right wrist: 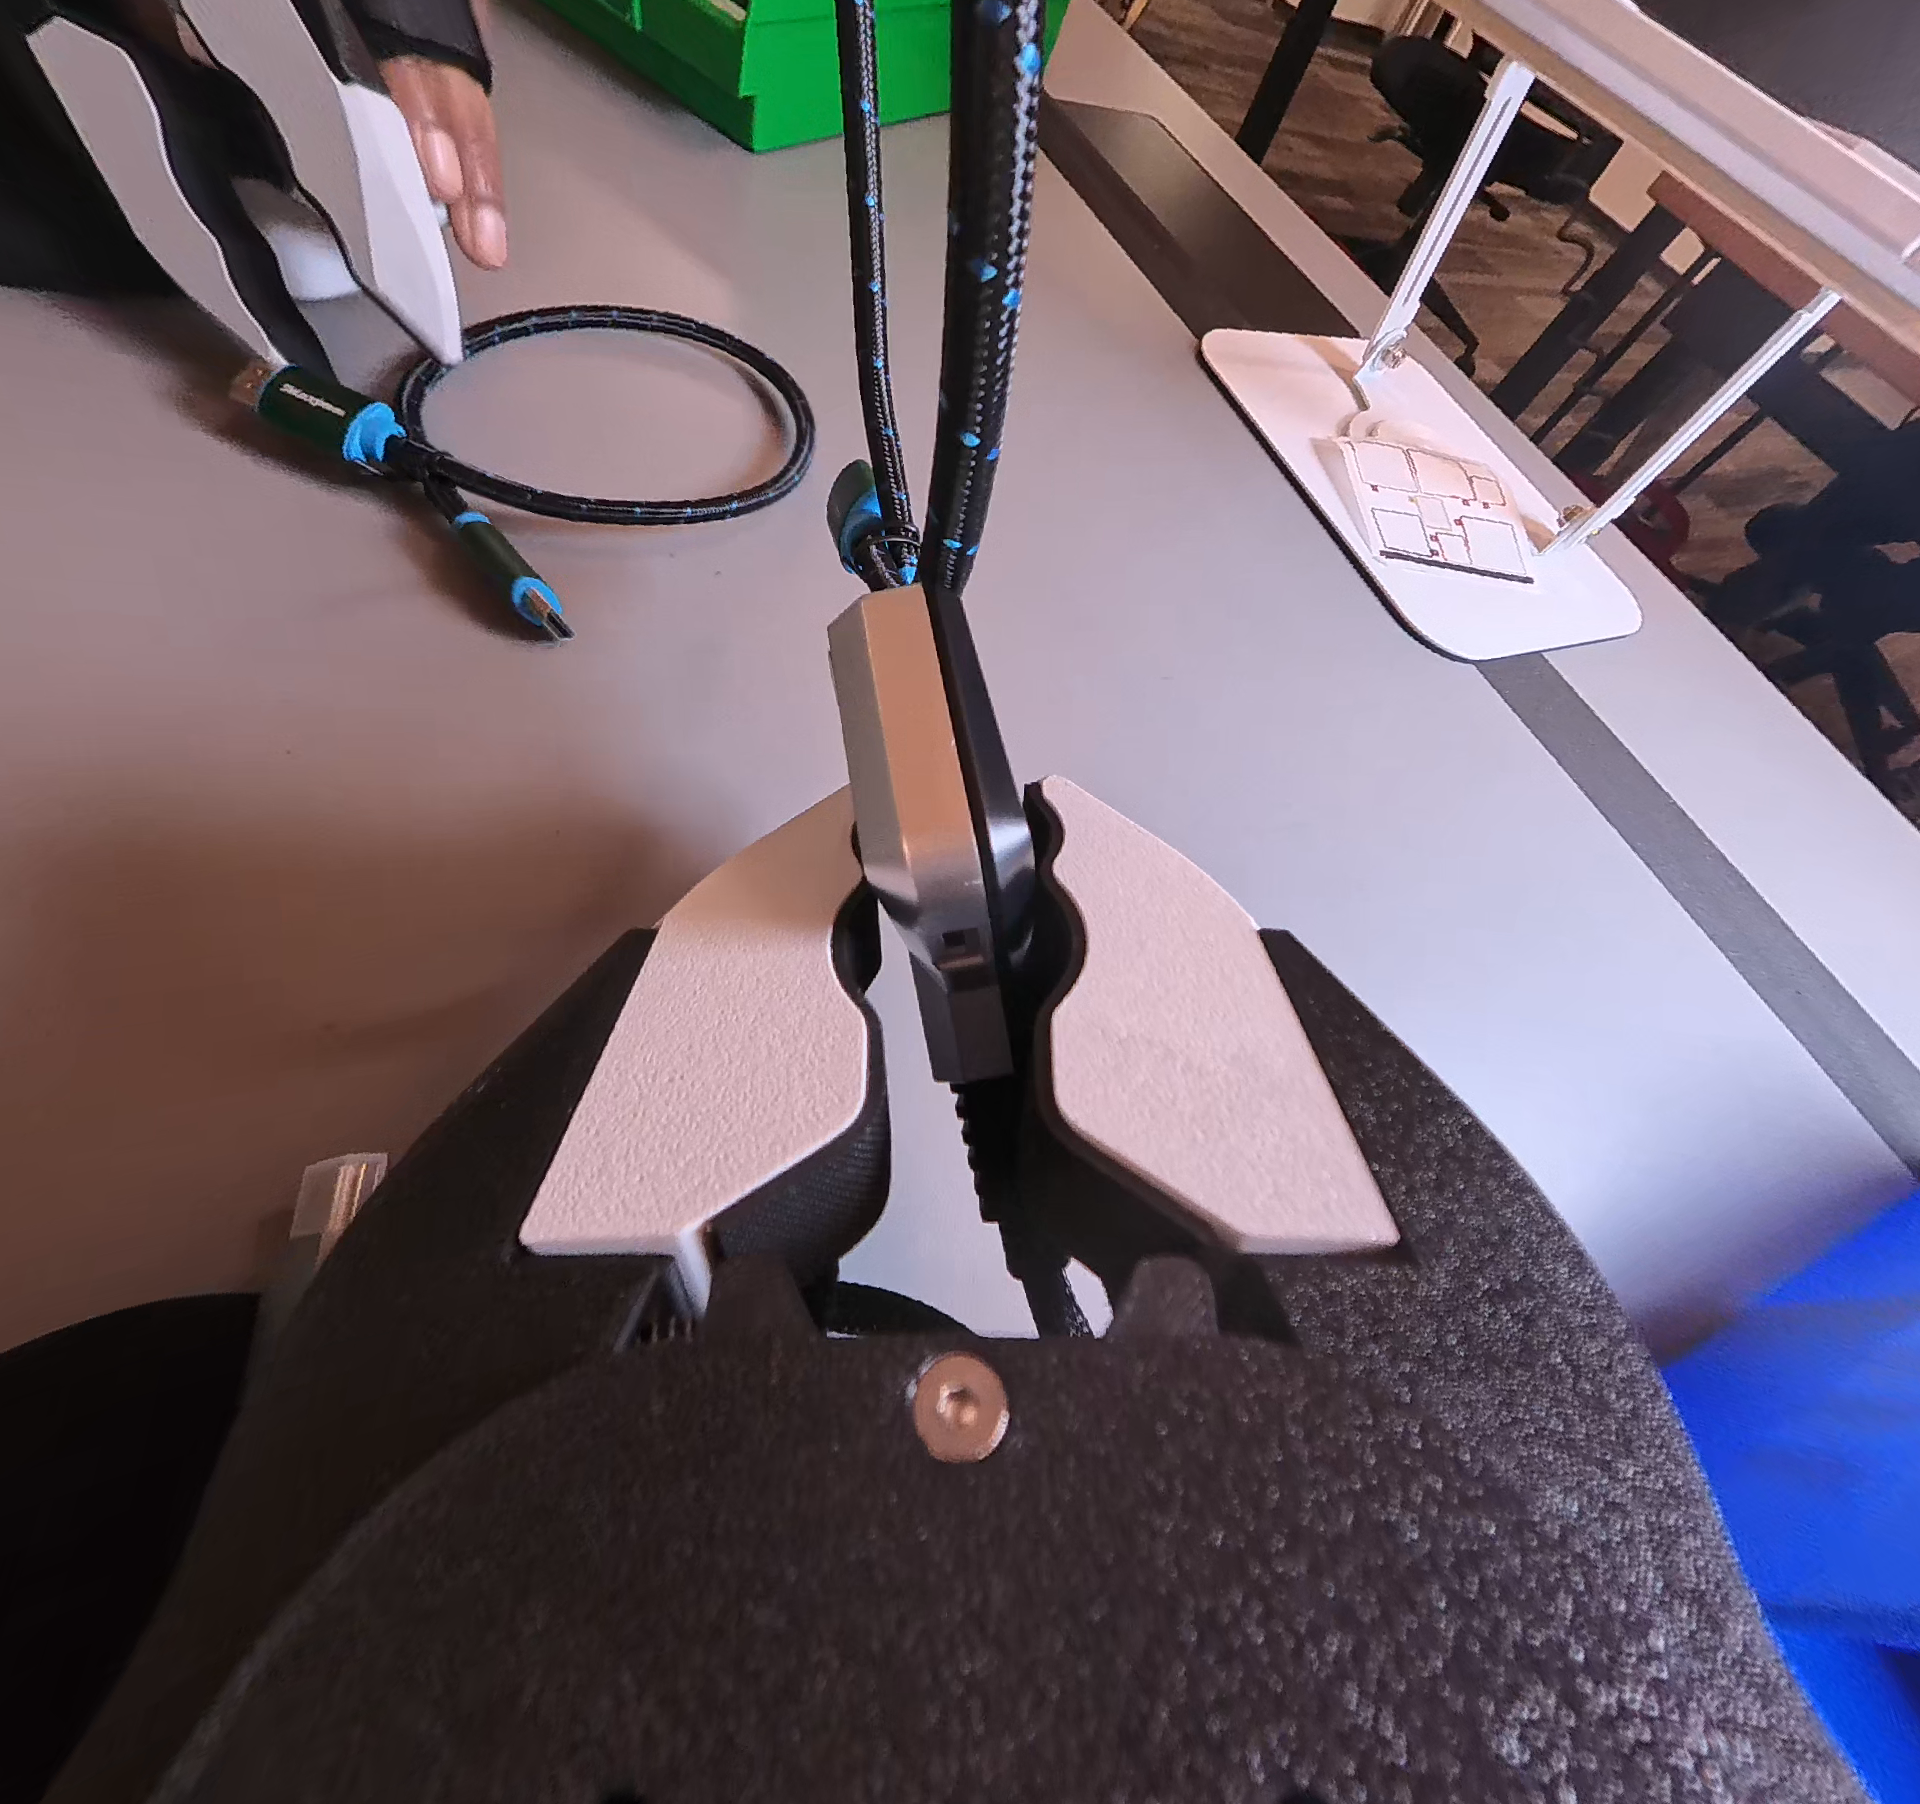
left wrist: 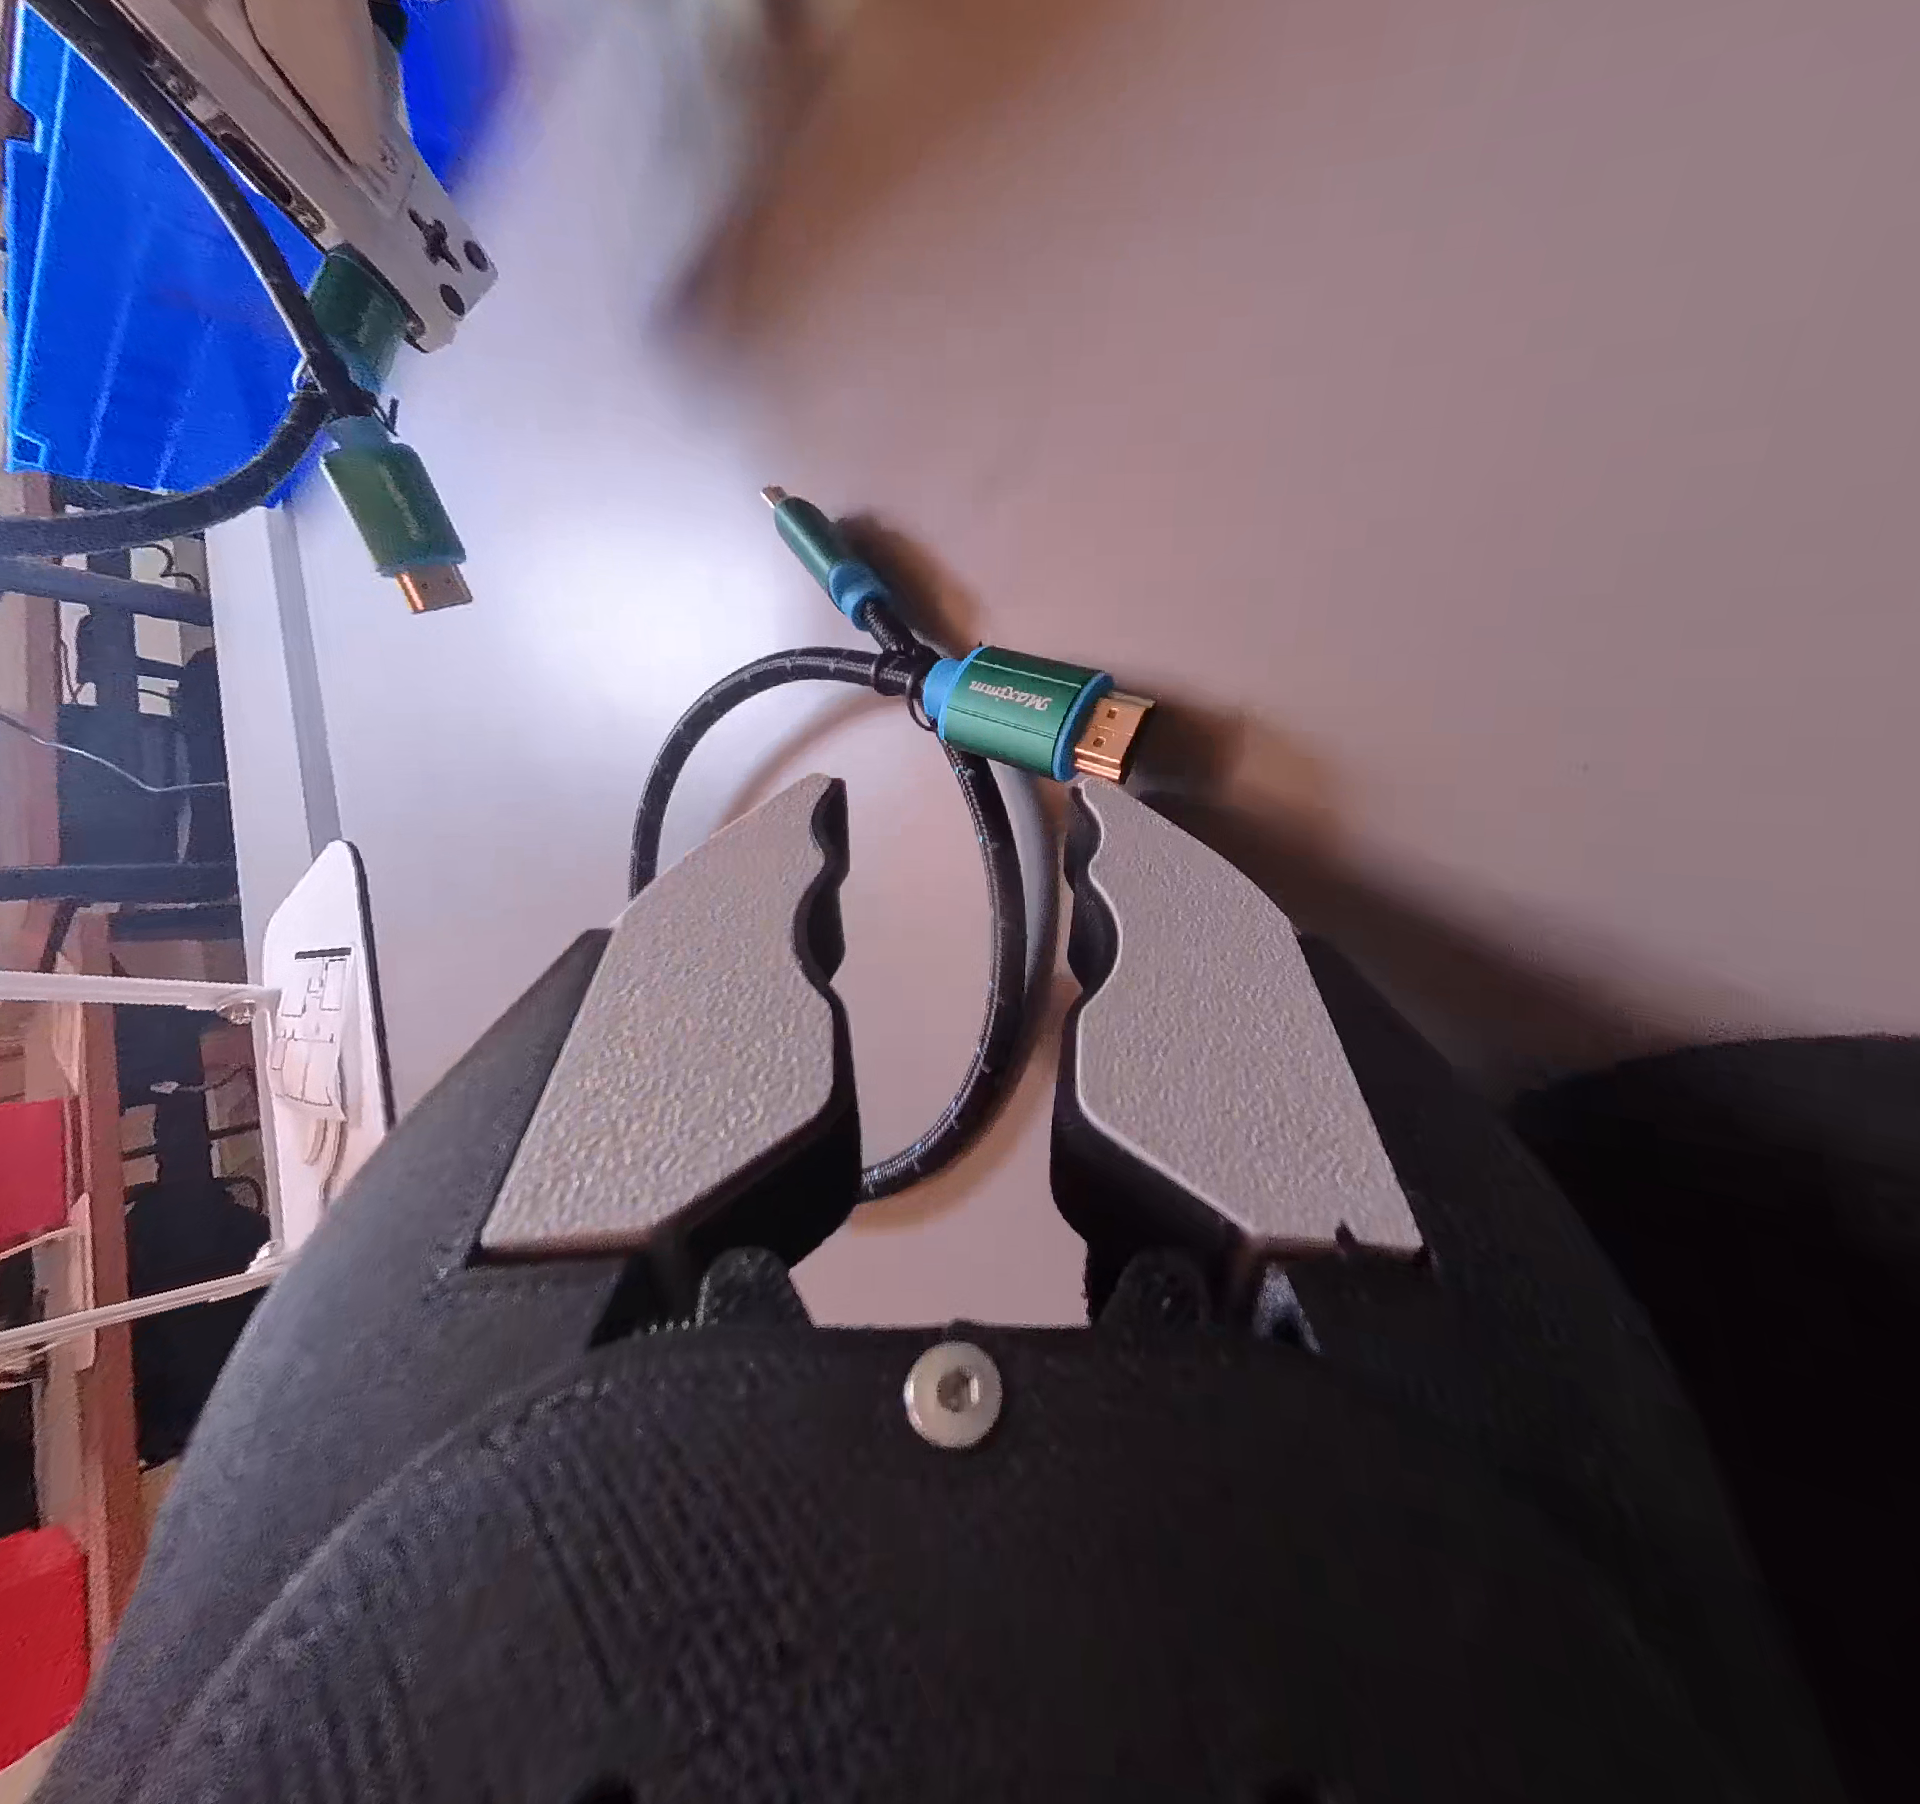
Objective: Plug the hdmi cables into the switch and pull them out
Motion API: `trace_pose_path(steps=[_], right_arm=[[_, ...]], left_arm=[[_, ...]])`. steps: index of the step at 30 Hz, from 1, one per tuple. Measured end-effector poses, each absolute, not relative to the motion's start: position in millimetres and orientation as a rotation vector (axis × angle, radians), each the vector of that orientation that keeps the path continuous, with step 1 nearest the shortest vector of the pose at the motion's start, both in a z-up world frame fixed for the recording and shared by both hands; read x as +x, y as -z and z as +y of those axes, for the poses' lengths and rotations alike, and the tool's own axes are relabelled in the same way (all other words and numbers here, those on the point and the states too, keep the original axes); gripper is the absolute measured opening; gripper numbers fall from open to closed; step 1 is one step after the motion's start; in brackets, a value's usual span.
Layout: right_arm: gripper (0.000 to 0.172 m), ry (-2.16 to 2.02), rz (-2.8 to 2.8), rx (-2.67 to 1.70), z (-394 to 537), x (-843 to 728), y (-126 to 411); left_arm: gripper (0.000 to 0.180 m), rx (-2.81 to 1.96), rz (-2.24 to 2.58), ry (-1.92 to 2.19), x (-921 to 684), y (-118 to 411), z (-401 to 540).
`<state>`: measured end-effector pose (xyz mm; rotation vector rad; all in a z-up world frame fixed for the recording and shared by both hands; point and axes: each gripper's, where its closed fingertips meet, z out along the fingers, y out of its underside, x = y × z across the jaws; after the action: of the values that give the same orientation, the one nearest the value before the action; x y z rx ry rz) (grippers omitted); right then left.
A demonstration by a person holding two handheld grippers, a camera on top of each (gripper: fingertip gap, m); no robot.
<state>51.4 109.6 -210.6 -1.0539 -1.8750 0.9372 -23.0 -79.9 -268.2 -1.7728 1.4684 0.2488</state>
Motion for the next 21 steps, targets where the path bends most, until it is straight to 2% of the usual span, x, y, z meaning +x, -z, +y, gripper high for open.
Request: trace_pose_path(steps=[9,10,13,19,21], right_arm=[[0.025,-0.939,-1.887,-1.048,106.3,50.2,212.5],[0.025,-0.938,-1.888,-1.046,105.9,50.3,212.4],[0.025,-0.937,-1.888,-1.042,105.1,50.5,211.8],[0.025,-0.939,-1.884,-1.042,105.7,51.4,210.7],[0.025,-0.94,-1.883,-1.041,105.8,51.6,210.4]], left_arm=[[0.037,-1.694,1.429,-0.148,8.2,269.3,-75.6],[0.032,-1.683,1.426,-0.143,11.3,269.7,-74.1],[0.0,-1.645,1.417,-0.147,15.7,266.9,-69.4],[0.002,-1.663,1.379,-0.086,7.6,248.3,-67.2],[0.018,-1.68,1.436,-0.098,9.4,254.2,-70.4]])
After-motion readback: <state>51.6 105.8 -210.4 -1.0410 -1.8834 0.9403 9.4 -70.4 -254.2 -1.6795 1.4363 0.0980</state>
